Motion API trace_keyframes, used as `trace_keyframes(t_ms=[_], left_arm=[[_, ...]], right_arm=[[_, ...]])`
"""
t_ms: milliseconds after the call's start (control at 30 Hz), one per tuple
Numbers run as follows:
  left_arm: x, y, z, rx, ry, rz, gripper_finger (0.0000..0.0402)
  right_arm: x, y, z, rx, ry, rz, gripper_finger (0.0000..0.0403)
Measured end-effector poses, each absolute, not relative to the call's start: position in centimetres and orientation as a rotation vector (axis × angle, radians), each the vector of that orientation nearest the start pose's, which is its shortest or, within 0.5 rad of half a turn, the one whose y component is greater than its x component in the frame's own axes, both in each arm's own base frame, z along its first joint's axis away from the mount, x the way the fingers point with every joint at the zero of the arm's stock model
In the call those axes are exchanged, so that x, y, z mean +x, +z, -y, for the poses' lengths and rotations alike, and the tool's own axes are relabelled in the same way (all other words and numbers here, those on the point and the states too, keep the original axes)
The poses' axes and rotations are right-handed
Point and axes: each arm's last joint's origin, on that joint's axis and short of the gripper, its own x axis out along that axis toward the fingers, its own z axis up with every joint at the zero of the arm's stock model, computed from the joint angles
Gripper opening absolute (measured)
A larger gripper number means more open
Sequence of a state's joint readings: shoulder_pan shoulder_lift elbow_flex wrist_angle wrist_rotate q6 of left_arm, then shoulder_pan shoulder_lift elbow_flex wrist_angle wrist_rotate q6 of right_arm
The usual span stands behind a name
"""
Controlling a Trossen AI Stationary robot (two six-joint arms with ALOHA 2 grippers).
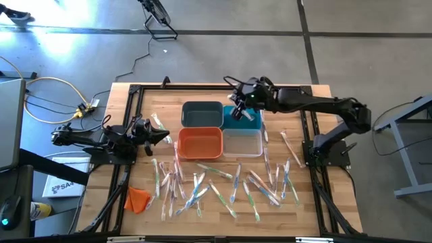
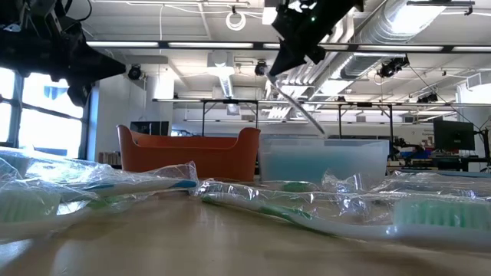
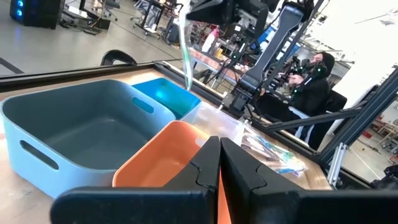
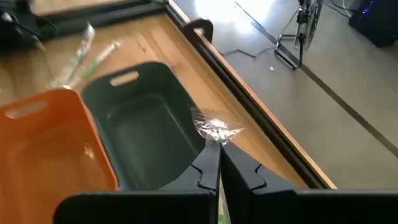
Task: Pick & Place Toothbrushes
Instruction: Put the green toothbrush into the right blue bin, then put the orange toothbrush into the orange bin
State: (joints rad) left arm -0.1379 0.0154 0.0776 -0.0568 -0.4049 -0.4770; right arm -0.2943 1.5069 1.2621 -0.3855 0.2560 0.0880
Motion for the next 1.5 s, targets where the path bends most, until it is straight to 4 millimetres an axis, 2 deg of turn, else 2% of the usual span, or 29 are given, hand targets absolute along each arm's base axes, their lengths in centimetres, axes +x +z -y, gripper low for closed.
trace_keyframes(t_ms=[400, 633, 1200, 1500], left_arm=[[9.2, 18.3, 0.1, -0.475, 0.261, 0.070, 0.0009], [9.2, 18.3, 0.1, -0.475, 0.261, 0.069, 0.0009], [9.2, 18.3, 0.1, -0.475, 0.262, 0.065, 0.0009], [9.2, 18.3, 0.1, -0.475, 0.262, 0.065, 0.0009]], right_arm=[[34.0, 26.7, 11.1, 0.090, -0.554, -0.749, 0.0003], [34.7, 24.9, 11.3, 0.088, -0.552, -0.807, 0.0003], [34.4, 24.5, 11.9, 0.124, -0.526, -0.837, 0.0006], [34.2, 24.4, 11.9, 0.116, -0.546, -0.850, 0.0086]])
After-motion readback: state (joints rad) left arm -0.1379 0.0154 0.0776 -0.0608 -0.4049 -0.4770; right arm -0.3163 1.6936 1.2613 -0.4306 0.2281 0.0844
